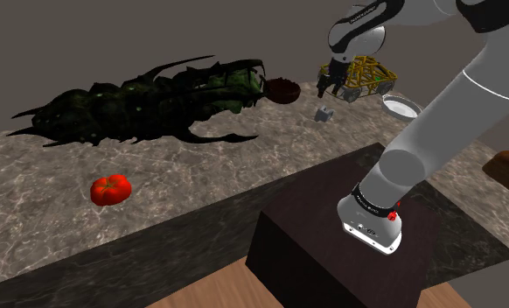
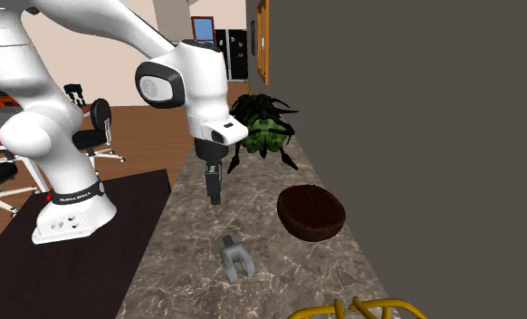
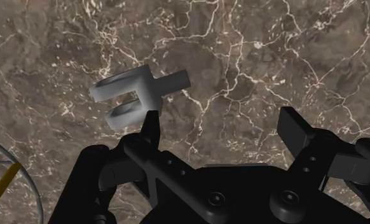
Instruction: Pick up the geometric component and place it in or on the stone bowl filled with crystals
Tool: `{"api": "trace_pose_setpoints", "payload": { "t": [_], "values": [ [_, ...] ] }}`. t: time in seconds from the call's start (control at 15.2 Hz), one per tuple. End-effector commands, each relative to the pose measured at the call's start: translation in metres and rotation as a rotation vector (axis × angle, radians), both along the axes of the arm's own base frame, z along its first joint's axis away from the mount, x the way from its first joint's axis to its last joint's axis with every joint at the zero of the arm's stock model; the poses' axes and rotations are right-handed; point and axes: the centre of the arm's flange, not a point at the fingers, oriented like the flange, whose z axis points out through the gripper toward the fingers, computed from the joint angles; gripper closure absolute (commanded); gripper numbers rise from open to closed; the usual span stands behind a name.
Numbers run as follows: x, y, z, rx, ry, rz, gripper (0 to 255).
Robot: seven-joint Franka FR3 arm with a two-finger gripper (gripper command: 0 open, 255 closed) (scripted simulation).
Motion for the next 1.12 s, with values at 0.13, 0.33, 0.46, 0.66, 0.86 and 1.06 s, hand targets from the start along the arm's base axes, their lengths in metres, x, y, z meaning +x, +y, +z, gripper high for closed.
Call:
{"api": "trace_pose_setpoints", "payload": {
  "t": [0.13, 0.33, 0.46, 0.66, 0.86, 1.06],
  "values": [
    [0.011, -0.037, -0.036, -0.004, 0.008, -0.011, 0],
    [0.018, -0.064, -0.064, -0.005, 0.013, -0.021, 0],
    [0.022, -0.08, -0.081, -0.006, 0.017, -0.026, 0],
    [0.021, -0.08, -0.097, -0.006, 0.017, -0.026, 0],
    [0.021, -0.08, -0.113, -0.006, 0.017, -0.026, 0],
    [0.021, -0.08, -0.121, -0.006, 0.017, -0.026, 0]
  ]
}}
